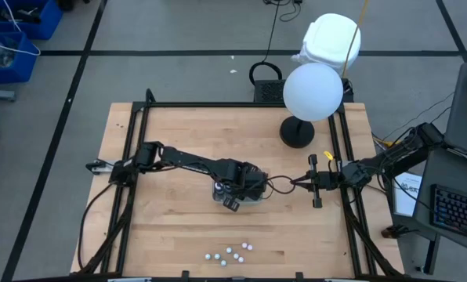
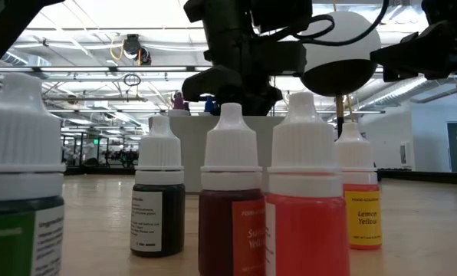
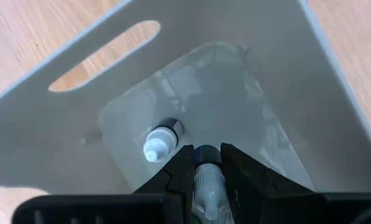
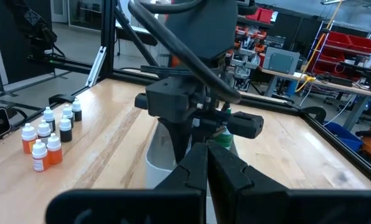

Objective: Pick & Place food coloring
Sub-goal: Put the small blue food coloring bottle into the gray bin

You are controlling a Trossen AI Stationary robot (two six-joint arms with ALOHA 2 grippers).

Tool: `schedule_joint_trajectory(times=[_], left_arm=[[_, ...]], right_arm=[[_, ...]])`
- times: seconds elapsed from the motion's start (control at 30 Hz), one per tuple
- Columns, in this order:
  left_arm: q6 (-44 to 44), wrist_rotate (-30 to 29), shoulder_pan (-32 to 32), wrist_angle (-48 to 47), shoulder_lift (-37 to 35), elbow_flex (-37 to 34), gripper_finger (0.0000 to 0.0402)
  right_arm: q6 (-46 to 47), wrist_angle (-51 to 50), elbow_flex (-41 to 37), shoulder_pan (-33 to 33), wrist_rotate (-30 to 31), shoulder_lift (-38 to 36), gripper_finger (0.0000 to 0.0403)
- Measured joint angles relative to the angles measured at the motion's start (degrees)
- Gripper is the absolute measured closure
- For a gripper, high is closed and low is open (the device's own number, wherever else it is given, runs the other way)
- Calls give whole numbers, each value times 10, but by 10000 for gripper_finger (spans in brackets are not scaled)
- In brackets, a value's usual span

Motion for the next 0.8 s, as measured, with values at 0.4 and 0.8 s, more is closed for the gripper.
schedule_joint_trajectory(times=[0.4, 0.8], left_arm=[[-5, 0, 0, 5, 5, 0, 325], [-17, 0, 0, 9, 5, 0, 325]], right_arm=[[0, 0, 0, 0, 0, 0, 403], [0, 0, 0, 0, 0, 0, 403]])
